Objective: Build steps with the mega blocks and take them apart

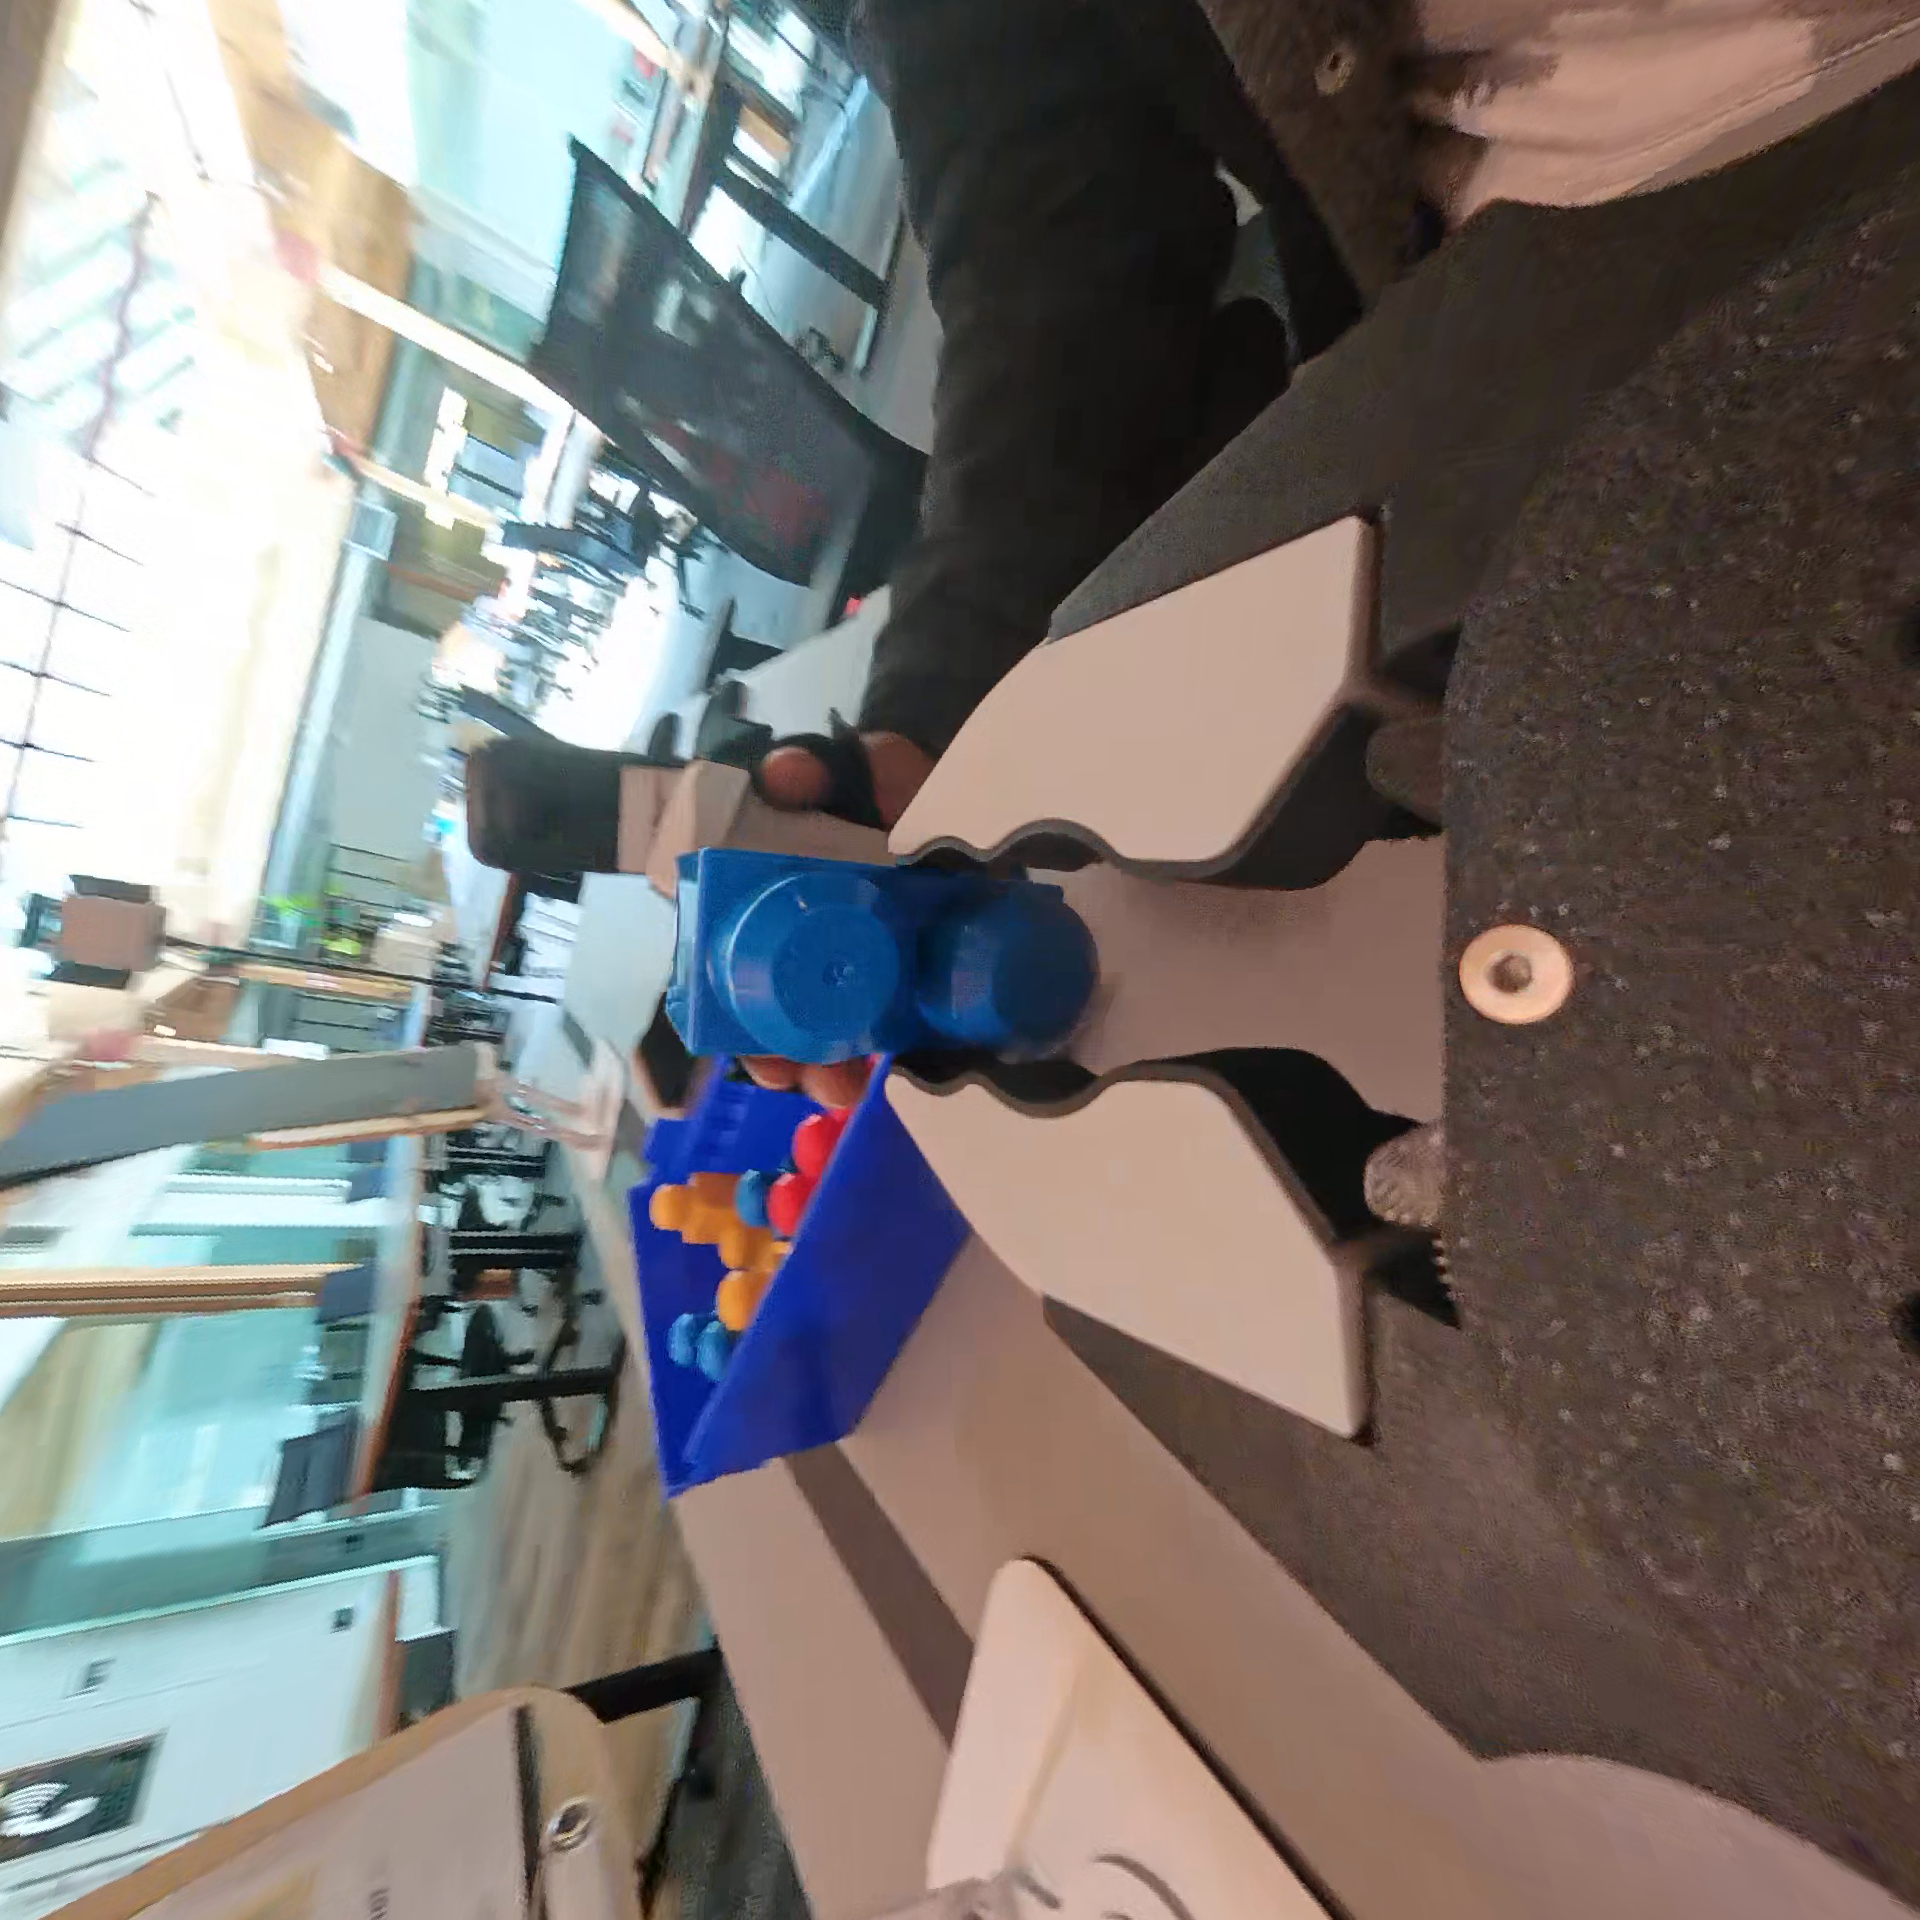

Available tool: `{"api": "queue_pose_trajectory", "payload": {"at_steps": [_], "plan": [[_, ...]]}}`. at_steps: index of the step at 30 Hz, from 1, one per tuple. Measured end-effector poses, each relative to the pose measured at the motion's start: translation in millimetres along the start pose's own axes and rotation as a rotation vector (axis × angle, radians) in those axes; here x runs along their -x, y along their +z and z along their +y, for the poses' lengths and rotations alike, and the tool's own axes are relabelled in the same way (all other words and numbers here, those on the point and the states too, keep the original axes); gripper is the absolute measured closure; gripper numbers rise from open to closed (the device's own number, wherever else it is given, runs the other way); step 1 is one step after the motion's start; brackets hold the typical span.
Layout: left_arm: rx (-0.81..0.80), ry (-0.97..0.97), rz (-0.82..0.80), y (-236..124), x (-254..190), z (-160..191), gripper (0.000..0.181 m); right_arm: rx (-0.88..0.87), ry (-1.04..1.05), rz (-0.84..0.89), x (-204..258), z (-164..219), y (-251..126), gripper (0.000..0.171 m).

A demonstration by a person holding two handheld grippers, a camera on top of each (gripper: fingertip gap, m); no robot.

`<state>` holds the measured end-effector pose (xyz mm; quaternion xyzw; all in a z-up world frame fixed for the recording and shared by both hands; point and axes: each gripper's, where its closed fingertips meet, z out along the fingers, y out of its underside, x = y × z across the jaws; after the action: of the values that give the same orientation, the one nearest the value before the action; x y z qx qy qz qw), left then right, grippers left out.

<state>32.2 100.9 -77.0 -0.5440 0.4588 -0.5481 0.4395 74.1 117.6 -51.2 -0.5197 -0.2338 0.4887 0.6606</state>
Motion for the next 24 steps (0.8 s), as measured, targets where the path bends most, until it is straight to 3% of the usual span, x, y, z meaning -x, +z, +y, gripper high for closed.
{"api": "queue_pose_trajectory", "payload": {"at_steps": [4,10,18,21,24], "plan": [[-0.077,-0.001,0.025,-8.0,-4.5,-9.8,0.148,0.042,0.027,-0.082,14.2,9.5,7.7,0.113],[-0.048,0.006,0.035,-5.1,-6.0,-0.3,0.148,0.102,0.021,-0.144,27.9,22.6,14.5,0.111],[-0.004,0.013,0.056,1.1,-11.7,8.3,0.148,0.140,0.015,-0.171,35.8,32.6,20.0,0.117],[0.014,0.015,0.060,6.0,-14.2,13.1,0.148,0.148,-0.016,-0.173,38.8,36.3,21.4,0.132],[0.018,0.011,0.063,6.4,-13.8,15.0,0.148,0.161,-0.024,-0.174,39.0,38.3,20.9,0.135]]}}
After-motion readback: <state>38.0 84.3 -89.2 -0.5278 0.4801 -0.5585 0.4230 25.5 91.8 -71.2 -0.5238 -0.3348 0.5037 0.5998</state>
